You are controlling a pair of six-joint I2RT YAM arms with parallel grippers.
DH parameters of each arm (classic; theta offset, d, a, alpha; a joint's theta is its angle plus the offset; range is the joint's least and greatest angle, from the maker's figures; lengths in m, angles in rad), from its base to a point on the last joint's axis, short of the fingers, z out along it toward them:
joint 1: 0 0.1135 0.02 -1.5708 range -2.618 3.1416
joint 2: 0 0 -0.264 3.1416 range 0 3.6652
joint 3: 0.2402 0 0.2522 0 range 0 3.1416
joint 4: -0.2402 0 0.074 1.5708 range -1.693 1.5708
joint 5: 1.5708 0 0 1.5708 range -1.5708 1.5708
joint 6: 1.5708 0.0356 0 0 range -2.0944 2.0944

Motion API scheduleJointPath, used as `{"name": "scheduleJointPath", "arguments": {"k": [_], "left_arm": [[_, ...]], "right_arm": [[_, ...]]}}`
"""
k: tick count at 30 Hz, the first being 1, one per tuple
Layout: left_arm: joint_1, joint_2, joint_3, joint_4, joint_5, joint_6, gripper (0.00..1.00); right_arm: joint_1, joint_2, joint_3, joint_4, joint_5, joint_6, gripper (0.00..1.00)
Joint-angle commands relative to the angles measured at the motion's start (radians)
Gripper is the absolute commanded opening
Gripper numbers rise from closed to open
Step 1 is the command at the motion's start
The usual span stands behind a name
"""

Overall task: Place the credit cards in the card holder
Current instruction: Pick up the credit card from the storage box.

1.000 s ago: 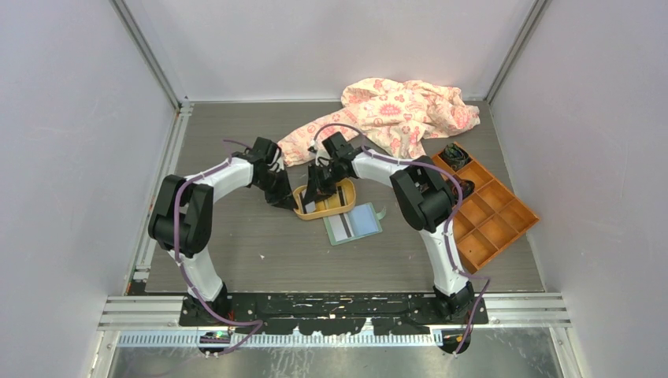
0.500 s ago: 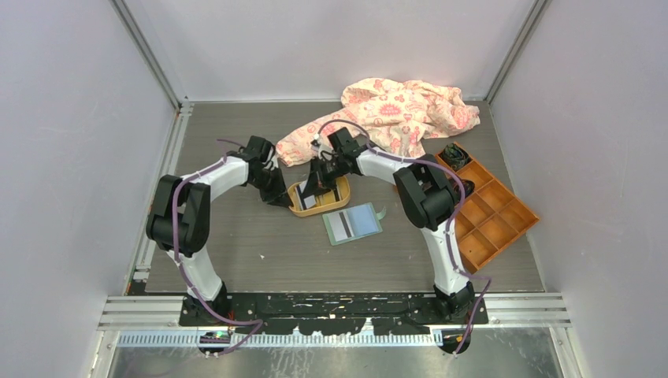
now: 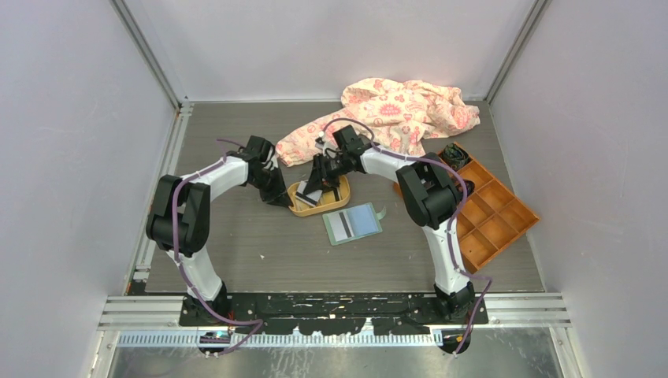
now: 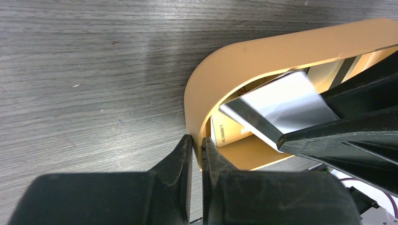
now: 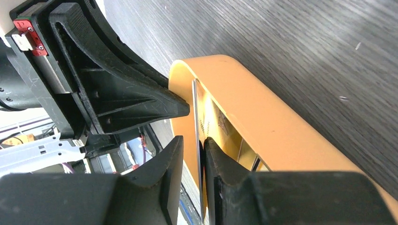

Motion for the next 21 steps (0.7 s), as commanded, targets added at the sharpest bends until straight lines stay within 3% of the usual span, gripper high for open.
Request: {"name": "scheduleJointPath", "arguments": {"k": [1, 11, 17, 21], "left_arm": [[0.008, -0.063, 0.021, 0.039, 0.063, 0.003, 0.05], [0.009, -0.063, 0.021, 0.042, 0.068, 0.001, 0.05], [0.011, -0.063, 0.021, 0.042, 0.069, 0.002, 0.05], [0.01, -0.062, 0.021, 0.042, 0.07, 0.002, 0.05]], "right_arm": [[0.004, -0.021, 0.006, 0.032, -0.029, 0.016, 0.29], [0.004, -0.022, 0.007, 0.019, -0.009, 0.008, 0.21], [0.003, -0.035, 0.009, 0.0, 0.013, -0.01, 0.03], [0.004, -0.038, 0.015, -0.011, 0.011, -0.017, 0.05]]}}
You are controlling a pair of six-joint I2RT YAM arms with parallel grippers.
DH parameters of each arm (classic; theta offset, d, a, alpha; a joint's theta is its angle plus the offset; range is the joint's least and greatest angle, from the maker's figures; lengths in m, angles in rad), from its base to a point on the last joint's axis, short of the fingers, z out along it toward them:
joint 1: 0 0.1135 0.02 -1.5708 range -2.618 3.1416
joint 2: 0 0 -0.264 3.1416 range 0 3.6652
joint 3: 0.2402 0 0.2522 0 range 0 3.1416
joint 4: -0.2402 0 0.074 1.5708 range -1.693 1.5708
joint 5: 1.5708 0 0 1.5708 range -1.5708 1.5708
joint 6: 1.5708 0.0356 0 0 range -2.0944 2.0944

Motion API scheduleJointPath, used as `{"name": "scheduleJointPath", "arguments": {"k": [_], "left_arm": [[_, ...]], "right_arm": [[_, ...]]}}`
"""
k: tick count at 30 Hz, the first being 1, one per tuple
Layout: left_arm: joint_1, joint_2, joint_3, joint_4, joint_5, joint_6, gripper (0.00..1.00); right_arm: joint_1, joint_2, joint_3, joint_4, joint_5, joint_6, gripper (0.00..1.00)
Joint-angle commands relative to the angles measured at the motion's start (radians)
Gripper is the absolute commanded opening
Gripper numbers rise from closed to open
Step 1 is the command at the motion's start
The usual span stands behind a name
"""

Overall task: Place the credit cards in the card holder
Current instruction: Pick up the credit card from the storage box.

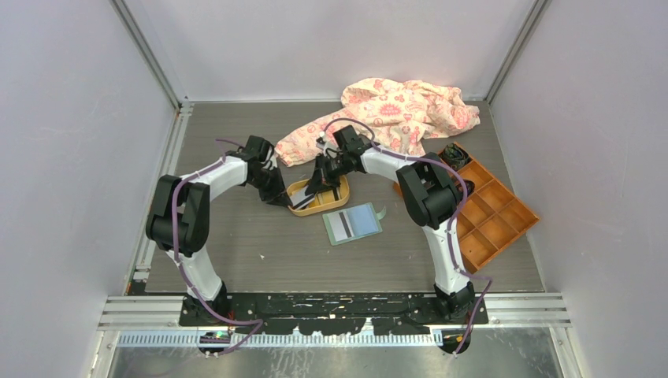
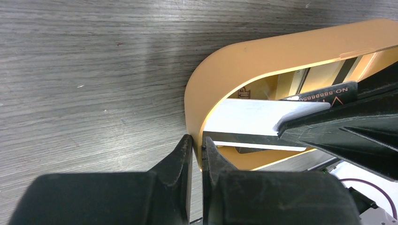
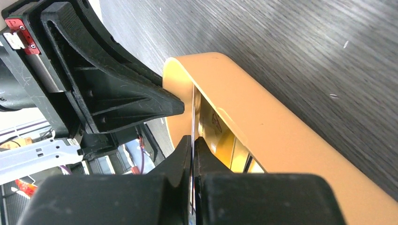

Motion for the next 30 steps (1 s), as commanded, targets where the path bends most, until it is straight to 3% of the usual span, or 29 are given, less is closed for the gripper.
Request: {"name": "scheduleJointPath", "arguments": {"k": [1, 4, 6, 30], "left_arm": [[0.005, -0.062, 0.021, 0.042, 0.069, 0.002, 0.05], [0.005, -0.062, 0.021, 0.042, 0.07, 0.003, 0.05], [0.006, -0.062, 0.021, 0.043, 0.07, 0.003, 0.05], [0.006, -0.061, 0.023, 0.04, 0.073, 0.004, 0.05]], "right_arm": [[0.005, -0.038, 0.018, -0.009, -0.003, -0.017, 0.09], [0.003, -0.041, 0.021, -0.025, 0.007, -0.032, 0.21], [0.001, -0.043, 0.021, -0.03, 0.009, -0.035, 0.24], [-0.052, -0.086, -0.006, -0.008, 0.007, -0.011, 0.24]]}}
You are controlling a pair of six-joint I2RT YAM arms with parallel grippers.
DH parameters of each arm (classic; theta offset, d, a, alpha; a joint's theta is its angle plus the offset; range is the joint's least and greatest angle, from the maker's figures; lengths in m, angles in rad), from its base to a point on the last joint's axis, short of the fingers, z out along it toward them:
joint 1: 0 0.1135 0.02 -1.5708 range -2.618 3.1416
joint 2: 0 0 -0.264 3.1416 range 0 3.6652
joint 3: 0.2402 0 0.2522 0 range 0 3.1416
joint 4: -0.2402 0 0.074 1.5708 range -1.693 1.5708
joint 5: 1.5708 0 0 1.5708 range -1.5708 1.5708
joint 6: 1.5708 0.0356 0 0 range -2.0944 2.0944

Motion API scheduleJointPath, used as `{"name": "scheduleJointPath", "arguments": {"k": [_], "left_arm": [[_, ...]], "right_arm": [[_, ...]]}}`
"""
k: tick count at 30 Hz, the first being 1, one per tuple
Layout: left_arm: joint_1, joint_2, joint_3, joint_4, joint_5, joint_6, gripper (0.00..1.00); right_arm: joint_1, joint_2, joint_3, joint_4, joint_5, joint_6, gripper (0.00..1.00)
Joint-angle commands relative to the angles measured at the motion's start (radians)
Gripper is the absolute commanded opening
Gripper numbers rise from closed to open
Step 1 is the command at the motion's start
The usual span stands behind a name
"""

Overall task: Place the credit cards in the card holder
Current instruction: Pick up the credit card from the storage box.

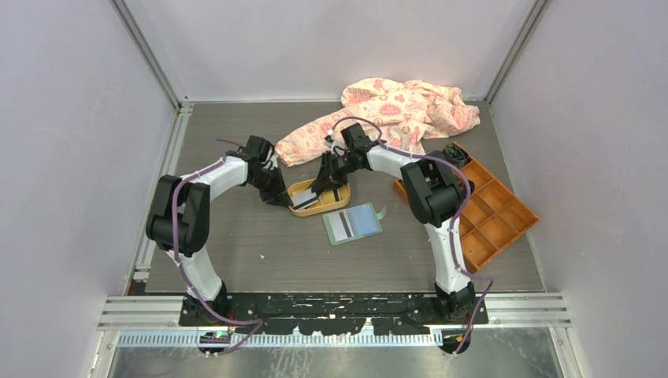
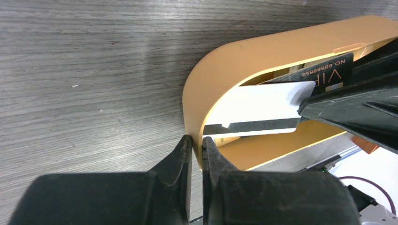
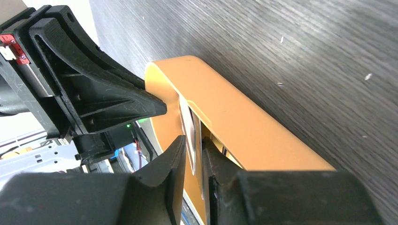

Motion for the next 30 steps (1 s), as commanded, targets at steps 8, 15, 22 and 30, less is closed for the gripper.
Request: {"name": "scheduleJointPath", "arguments": {"k": [8, 15, 22, 30], "left_arm": [[0.007, -0.06, 0.023, 0.04, 0.066, 0.006, 0.05], [0.007, -0.061, 0.023, 0.044, 0.07, 0.006, 0.06], [0.01, -0.064, 0.021, 0.046, 0.075, 0.006, 0.06], [0.025, -0.092, 0.015, 0.066, 0.109, 0.014, 0.12]], "right_arm": [[-0.022, -0.096, -0.008, 0.023, -0.006, 0.01, 0.24], [-0.03, -0.103, -0.011, 0.016, 0.009, 0.0, 0.16], [-0.039, -0.114, -0.007, -0.005, 0.026, -0.02, 0.16], [-0.053, -0.17, 0.013, -0.09, 0.103, -0.129, 0.01]]}}
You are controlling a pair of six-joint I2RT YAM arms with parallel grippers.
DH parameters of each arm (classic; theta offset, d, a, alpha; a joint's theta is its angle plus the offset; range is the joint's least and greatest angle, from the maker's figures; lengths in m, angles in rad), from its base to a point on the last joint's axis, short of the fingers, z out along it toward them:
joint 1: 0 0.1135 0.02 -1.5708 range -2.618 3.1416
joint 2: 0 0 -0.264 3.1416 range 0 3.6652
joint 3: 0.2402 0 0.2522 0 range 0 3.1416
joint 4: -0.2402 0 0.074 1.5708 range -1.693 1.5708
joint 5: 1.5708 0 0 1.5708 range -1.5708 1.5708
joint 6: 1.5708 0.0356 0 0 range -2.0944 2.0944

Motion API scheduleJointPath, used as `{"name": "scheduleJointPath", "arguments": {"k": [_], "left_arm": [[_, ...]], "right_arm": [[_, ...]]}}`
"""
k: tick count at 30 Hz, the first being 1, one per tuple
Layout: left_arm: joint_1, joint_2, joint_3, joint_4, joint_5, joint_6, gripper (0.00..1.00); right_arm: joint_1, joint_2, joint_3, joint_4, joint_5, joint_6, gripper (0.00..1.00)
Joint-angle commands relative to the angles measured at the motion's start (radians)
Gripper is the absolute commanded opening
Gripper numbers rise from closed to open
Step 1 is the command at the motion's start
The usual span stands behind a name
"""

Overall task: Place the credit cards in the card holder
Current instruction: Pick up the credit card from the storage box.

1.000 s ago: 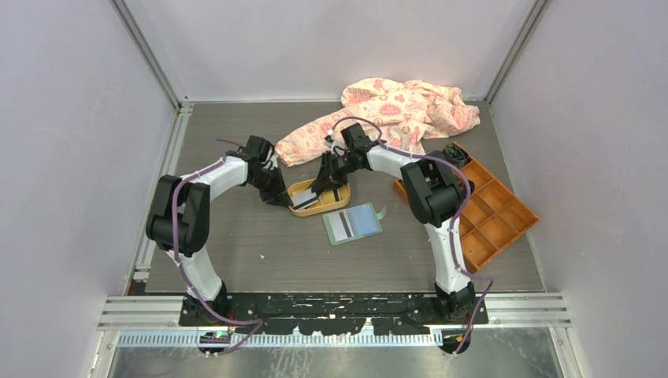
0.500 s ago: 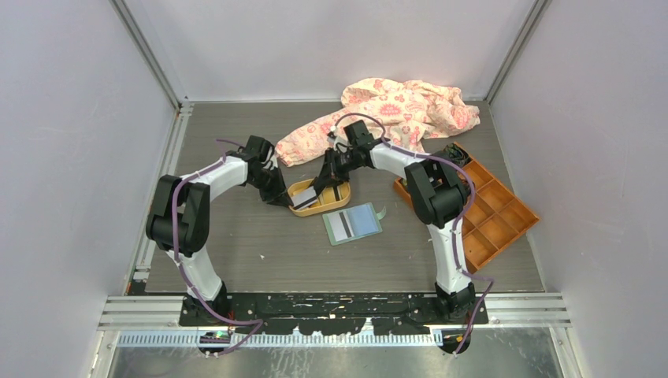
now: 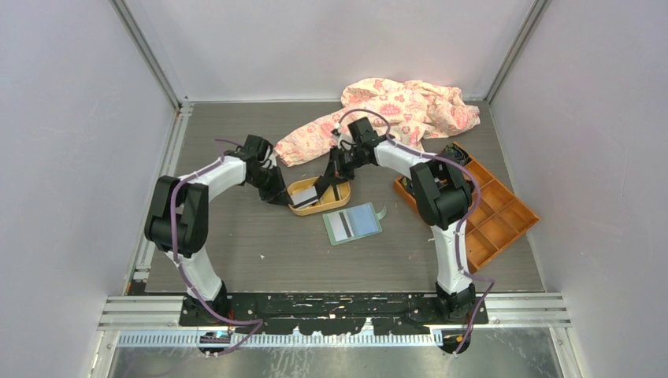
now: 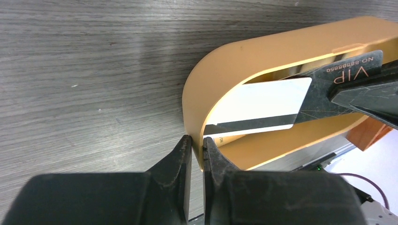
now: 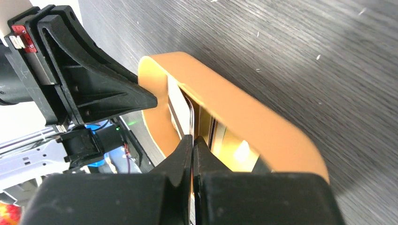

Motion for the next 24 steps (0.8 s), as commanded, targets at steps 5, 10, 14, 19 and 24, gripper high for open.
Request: {"name": "scheduleJointPath", "arguments": {"k": [5, 10, 14, 19, 24], "left_arm": [[0.036, -0.144, -0.023, 0.13, 0.141, 0.021, 0.21], [0.047, -0.182, -0.042, 0.156, 0.151, 0.036, 0.29], [0.06, -0.189, -0.042, 0.149, 0.138, 0.045, 0.3], [0.075, -0.248, -0.039, 0.142, 0.119, 0.099, 0.3], [0.074, -0.496, -0.129, 0.301, 0.198, 0.159, 0.3]], "right_arm": [[-0.031, -0.167, 0.019, -0.057, 0.062, -0.116, 0.01], [-0.041, -0.214, 0.0, -0.07, 0.055, -0.168, 0.01], [-0.044, -0.253, -0.023, -0.065, 0.025, -0.201, 0.01], [-0.049, -0.323, -0.051, -0.094, -0.071, -0.301, 0.01], [-0.05, -0.439, -0.128, -0.164, -0.202, -0.479, 0.01]]}}
